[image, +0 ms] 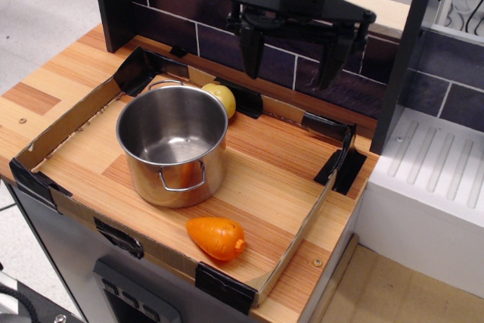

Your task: Topple metal pot

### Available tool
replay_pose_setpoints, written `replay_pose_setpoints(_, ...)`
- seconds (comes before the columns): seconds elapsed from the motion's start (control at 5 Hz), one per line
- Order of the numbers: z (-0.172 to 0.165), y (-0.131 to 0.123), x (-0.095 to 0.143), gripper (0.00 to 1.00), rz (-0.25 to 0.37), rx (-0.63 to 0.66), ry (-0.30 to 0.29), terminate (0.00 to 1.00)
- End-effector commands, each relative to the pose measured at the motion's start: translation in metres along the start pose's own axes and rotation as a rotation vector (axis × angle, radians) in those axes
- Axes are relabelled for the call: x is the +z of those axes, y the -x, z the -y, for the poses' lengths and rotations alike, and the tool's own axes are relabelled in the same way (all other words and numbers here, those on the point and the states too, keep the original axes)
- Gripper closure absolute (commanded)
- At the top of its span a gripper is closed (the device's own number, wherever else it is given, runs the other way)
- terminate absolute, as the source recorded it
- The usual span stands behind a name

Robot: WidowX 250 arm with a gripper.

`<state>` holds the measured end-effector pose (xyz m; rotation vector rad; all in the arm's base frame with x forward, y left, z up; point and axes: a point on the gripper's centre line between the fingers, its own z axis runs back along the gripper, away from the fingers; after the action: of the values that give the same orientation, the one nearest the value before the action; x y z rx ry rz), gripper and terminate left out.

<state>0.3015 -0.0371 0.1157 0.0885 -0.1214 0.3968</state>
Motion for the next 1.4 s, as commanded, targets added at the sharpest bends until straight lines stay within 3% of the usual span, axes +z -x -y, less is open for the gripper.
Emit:
replay_pose_setpoints(0.0,-0.012,-0.014,0.011,0.0,0.021,0.37,0.0,0.0)
replay_pose_setpoints(0.4,-0.04,-0.01,-0.019,0.0,-0.009,0.516,-0.015,0.0)
replay_pose_setpoints(1.2,-0.052,-0.006,-0.062,0.0,0.009,0.54,-0.055,0.0)
